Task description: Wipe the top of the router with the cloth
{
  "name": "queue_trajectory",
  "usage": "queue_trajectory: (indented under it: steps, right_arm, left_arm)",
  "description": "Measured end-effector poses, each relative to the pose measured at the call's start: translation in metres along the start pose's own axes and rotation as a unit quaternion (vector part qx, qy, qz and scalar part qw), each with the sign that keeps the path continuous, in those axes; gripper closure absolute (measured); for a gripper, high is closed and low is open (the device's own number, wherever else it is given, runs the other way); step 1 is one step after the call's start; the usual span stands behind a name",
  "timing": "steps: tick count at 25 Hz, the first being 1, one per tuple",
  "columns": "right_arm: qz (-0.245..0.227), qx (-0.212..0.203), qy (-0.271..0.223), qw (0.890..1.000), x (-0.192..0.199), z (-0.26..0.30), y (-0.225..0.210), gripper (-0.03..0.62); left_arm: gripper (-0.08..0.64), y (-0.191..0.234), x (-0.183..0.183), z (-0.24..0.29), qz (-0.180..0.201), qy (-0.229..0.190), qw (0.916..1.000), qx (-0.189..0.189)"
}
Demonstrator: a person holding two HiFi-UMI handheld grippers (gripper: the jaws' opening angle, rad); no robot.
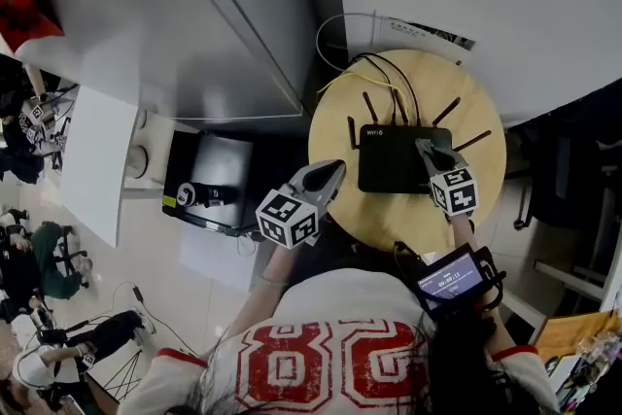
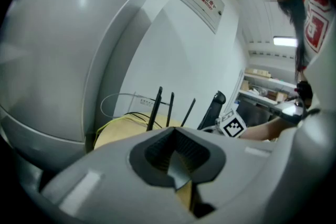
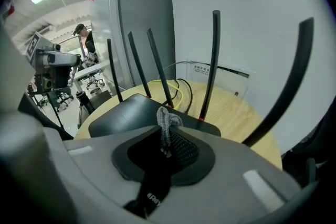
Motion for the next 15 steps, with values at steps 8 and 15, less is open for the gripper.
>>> queue_trajectory:
  steps: [8,15]
  right_arm:
    - [0.041,-0.012,-0.006,0.999,0.049,-0.022,0.040,0.549]
    - [0.073,-0.024,-0.008,0.997,0.077,-0.037,0.070,0.549]
  left_arm:
    - [0.560,-0.014,-0.005,0.022,0.026,0.017,0.9984,0.048]
    - [0.560,-0.022,-0.006,0.031,0.034,0.023,0.9970,0.066]
Point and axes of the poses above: the fingertips, and each gripper's own axes: z forward along the fingers, y to its left, x out of its underside, the point moved 7 cm from there along -z, backward along the fingers, and after that the axes turned 15 degrees about y, right-handed, at the moved point
